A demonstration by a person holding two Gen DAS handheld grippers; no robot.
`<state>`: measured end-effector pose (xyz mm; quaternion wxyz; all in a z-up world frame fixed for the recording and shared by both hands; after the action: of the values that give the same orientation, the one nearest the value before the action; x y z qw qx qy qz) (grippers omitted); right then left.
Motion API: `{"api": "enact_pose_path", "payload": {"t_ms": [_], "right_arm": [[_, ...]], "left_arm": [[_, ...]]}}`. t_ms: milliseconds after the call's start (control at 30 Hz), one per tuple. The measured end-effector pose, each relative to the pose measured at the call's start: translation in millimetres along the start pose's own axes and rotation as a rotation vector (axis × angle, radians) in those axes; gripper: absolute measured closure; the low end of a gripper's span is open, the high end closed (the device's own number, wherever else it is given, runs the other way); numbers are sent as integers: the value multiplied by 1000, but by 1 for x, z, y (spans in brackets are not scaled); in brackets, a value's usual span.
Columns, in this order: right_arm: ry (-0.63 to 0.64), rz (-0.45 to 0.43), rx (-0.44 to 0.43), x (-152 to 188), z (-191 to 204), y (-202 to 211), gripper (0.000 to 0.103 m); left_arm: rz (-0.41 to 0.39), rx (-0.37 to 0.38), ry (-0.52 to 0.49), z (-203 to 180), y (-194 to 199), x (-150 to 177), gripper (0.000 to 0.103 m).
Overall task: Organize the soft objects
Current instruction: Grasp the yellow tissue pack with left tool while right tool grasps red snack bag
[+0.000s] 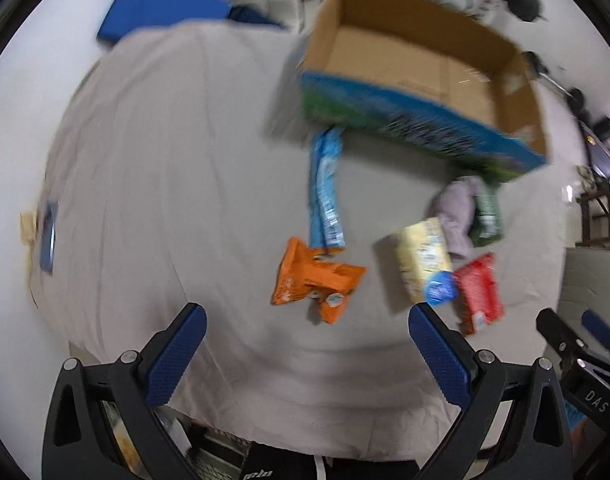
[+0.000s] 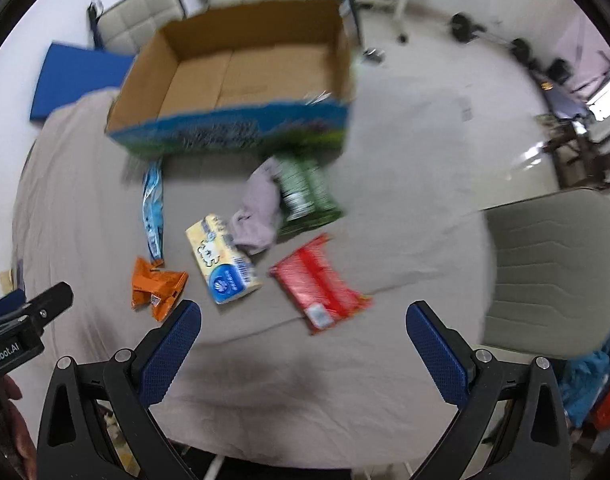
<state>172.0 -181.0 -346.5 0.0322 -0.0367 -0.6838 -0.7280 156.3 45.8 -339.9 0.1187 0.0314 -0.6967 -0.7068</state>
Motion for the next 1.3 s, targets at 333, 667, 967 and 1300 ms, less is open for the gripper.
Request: {"api": "enact_pose_path", "payload": {"t_ms": [333, 667, 967, 1300], "right_arm": [[-63, 161, -16, -23, -42, -107, 0], [63, 217, 0, -5, -46, -161, 1], [4, 240, -9, -1, -52, -180, 25], [-18, 287, -5, -8, -61, -192, 36]], "left_arm": [[174, 158, 12, -52, -73, -25, 0], [277, 140, -89, -123, -123, -40, 8], [228, -2, -190, -109, -122, -33, 58], [231, 9, -183, -109, -156, -37, 59]]}}
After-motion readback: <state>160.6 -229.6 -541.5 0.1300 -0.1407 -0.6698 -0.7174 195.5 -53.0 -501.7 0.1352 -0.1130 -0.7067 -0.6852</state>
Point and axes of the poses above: each gripper's, at about its wrist camera, not at the fingertips, and y roughly against the way its jaws point, z to its left, x to its underside, the point moved 7 cm from there along -y, roughly the way its jaws point, and after that the axes turned 12 degrees about z, right-handed, at the moved point
